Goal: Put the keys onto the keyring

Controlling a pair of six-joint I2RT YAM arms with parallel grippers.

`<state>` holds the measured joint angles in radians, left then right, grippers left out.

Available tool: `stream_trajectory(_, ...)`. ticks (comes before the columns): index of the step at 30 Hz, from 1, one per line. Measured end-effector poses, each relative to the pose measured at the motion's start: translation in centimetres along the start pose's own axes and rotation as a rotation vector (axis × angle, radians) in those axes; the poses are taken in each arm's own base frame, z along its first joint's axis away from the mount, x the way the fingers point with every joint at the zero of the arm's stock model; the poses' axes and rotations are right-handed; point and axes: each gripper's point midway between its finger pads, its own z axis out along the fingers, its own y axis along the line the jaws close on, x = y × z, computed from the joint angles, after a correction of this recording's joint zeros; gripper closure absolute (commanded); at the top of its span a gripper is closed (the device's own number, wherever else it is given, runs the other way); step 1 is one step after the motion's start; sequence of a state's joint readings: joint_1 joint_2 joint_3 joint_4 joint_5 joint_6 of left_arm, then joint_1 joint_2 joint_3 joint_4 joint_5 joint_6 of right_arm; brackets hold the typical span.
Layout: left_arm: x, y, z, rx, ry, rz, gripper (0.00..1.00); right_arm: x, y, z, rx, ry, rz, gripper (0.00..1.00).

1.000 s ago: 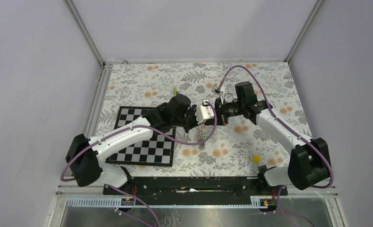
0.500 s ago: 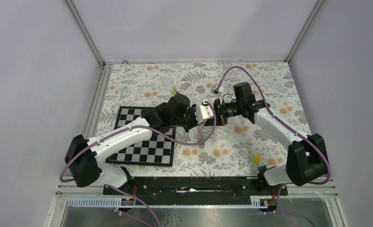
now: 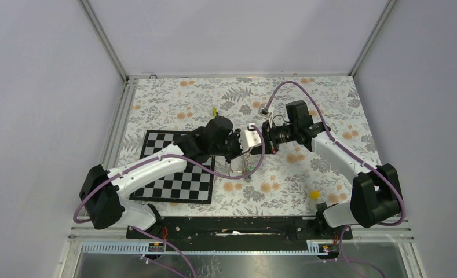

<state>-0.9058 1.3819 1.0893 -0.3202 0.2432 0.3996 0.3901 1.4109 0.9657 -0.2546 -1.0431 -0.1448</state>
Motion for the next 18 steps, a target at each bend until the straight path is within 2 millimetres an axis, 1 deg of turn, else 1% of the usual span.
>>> stream_trajectory(18, 0.05, -0.21, 0.06, 0.006, 0.001, 0.015, 1.0, 0.0, 0.0, 0.11, -0.008, 0.005, 0.017, 1.0)
